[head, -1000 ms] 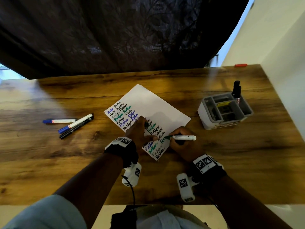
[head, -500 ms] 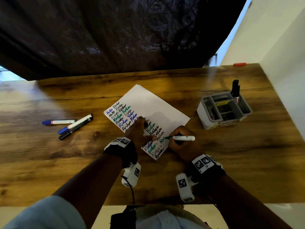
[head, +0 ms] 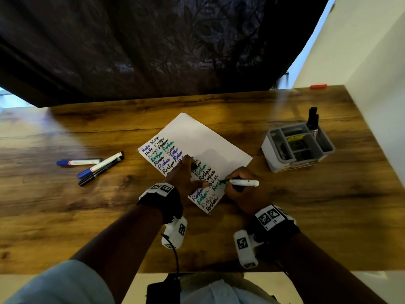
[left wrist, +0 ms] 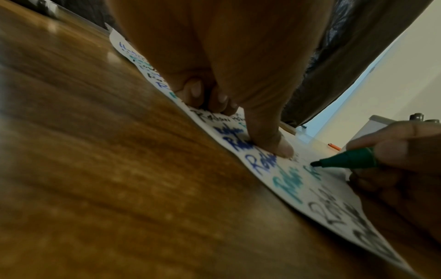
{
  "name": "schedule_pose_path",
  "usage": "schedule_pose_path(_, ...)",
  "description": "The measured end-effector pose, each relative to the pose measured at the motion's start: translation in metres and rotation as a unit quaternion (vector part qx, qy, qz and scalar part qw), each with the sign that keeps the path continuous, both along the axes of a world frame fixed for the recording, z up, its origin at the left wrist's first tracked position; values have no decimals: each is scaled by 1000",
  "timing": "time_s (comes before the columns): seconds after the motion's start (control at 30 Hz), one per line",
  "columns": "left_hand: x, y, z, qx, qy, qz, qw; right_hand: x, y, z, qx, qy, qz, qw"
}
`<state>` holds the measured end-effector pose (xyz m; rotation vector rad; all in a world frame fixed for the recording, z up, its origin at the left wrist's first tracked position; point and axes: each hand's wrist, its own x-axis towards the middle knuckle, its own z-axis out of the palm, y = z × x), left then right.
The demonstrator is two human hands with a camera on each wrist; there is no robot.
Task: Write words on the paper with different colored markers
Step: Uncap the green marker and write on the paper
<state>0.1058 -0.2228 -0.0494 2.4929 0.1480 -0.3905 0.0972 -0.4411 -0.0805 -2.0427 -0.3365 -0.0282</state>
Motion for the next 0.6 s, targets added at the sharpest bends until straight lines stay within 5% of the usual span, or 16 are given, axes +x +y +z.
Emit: schedule_pose_path(0.6, 1, 0, -2, 5, 5, 3, 1000, -2, 0, 5, 3, 19, -33, 999)
